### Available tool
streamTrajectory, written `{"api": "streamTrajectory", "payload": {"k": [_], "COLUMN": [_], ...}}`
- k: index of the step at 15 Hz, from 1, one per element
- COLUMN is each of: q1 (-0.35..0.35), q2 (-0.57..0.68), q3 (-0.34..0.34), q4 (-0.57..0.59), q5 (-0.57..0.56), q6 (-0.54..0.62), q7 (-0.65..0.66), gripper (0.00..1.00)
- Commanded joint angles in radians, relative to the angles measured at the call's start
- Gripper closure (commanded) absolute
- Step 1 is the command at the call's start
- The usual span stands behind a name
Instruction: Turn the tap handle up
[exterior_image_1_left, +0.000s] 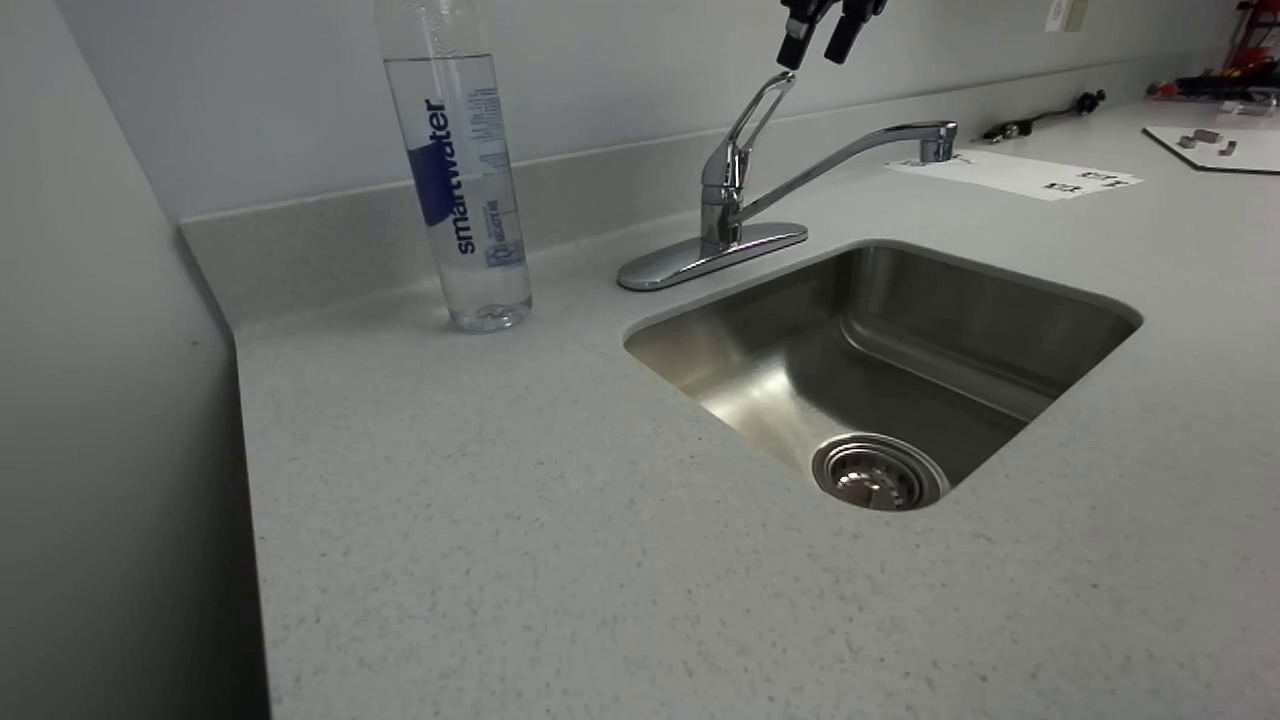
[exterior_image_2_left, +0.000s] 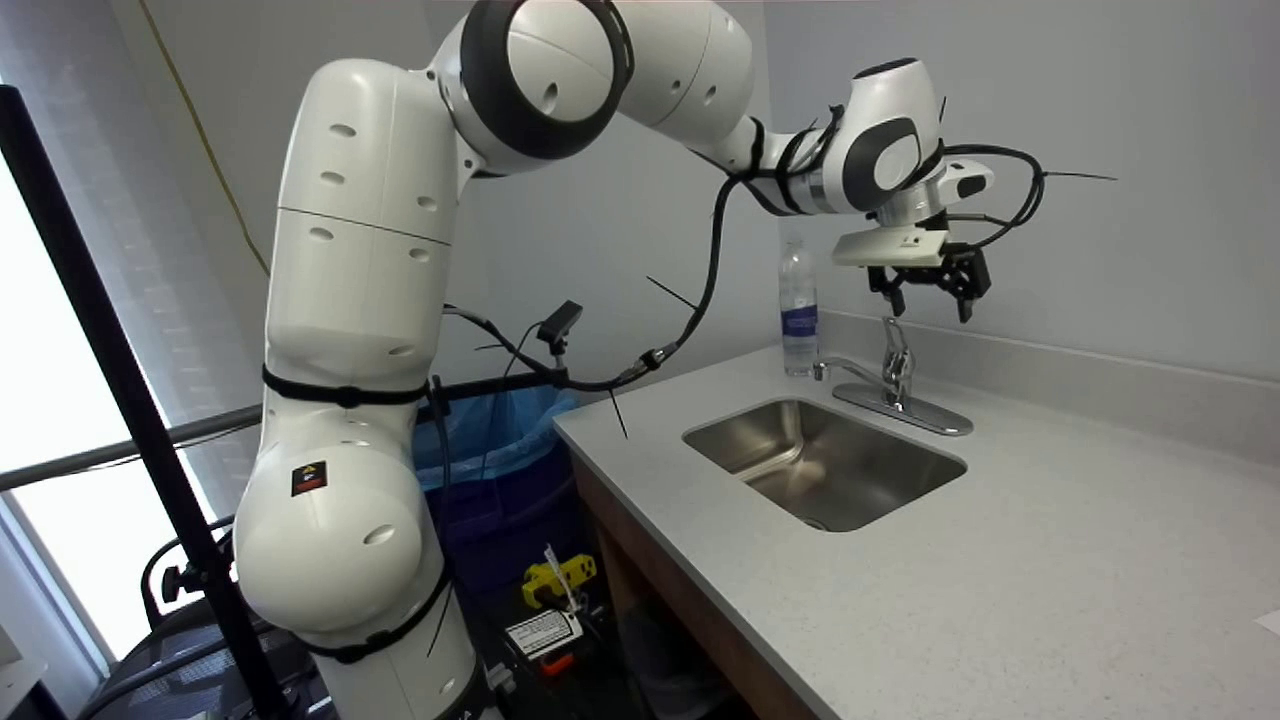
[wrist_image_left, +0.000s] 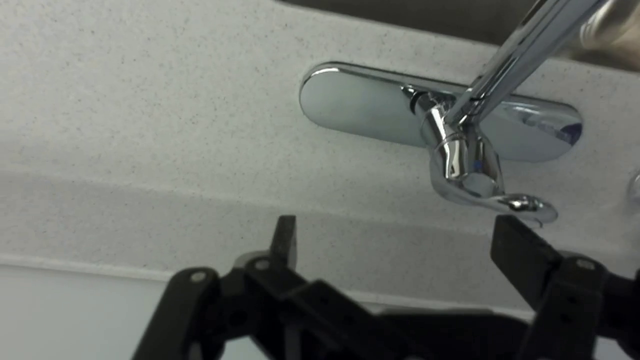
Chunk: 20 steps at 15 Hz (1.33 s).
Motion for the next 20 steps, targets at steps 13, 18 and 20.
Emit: {"api": "streamTrajectory", "payload": {"k": [13,18,20], "q1": [0.024,0.017,0.012], "q2": [0.02,-0.046,-0.084], "q3": [-0.026,-0.009,0.0], "q4": [-0.013,-0.095,-0.139], "q5": [-0.054,-0.039,-0.028], "q6": [0.256,0.249,0.246], "q7": [0.14,0.117,0.107], "gripper": [0.0,0.0,0.0]}}
